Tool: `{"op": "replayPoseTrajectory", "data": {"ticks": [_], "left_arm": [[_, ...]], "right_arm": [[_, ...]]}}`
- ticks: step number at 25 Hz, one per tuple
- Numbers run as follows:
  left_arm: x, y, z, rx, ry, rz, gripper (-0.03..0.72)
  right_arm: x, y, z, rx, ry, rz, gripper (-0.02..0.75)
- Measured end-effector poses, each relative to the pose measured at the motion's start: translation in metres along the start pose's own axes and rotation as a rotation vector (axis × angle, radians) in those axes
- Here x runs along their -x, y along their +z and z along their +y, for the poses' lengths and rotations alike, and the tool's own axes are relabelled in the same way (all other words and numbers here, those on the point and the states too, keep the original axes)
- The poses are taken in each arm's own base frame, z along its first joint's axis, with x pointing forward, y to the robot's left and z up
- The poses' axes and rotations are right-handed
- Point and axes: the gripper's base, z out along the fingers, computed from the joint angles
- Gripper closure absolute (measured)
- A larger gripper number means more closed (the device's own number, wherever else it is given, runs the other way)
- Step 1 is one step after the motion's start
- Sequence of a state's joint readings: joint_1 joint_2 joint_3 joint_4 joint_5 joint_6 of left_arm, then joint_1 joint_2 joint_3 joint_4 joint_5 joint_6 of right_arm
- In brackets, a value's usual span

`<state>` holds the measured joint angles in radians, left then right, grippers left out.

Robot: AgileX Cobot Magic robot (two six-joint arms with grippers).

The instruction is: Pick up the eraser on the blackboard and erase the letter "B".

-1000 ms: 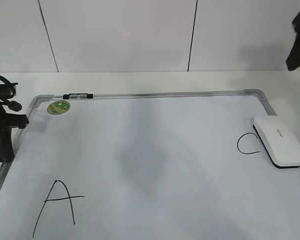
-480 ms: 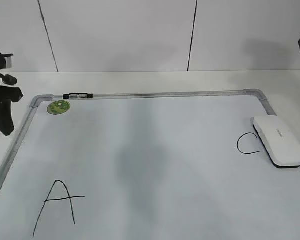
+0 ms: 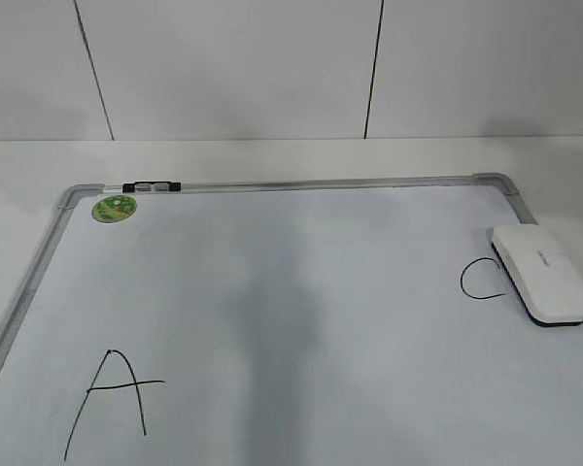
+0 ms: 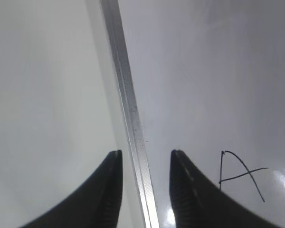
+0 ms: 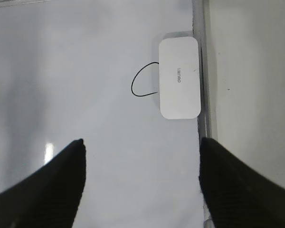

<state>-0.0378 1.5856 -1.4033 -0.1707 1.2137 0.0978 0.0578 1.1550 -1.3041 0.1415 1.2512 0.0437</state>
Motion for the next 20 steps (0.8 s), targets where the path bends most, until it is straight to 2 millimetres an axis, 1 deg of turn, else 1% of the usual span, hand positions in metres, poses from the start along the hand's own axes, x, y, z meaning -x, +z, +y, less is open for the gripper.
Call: {"op": "replayPoseTrajectory", "data": {"ticks": [3, 5, 8, 10, 14, 17, 20], "left_arm": [[-0.026, -0.030, -0.005, 0.008, 0.014, -0.065, 0.434], [-0.045, -0.044, -0.007, 0.023, 0.024, -0.091, 0.434], [-0.072, -0.060, -0.009, 0.040, 0.035, -0.123, 0.434], [-0.086, -0.067, -0.011, 0.044, 0.039, -0.143, 0.434], [-0.101, -0.074, -0.013, 0.043, 0.042, -0.167, 0.434], [-0.110, -0.078, -0.015, 0.029, 0.041, -0.185, 0.434], [-0.122, -0.079, -0.017, 0.017, 0.039, -0.194, 0.433]], "right_arm": [[-0.021, -0.013, 0.000, 0.002, -0.004, -0.026, 0.148], [-0.036, -0.021, 0.000, 0.009, -0.006, -0.048, 0.148], [-0.051, -0.031, 0.002, 0.030, -0.004, -0.074, 0.148], [-0.058, -0.034, 0.003, 0.046, -0.002, -0.083, 0.148], [-0.065, -0.031, 0.003, 0.055, 0.003, -0.071, 0.148], [-0.073, -0.020, 0.002, 0.061, 0.014, -0.025, 0.148], [-0.085, -0.008, 0.000, 0.066, 0.024, 0.022, 0.148]]}}
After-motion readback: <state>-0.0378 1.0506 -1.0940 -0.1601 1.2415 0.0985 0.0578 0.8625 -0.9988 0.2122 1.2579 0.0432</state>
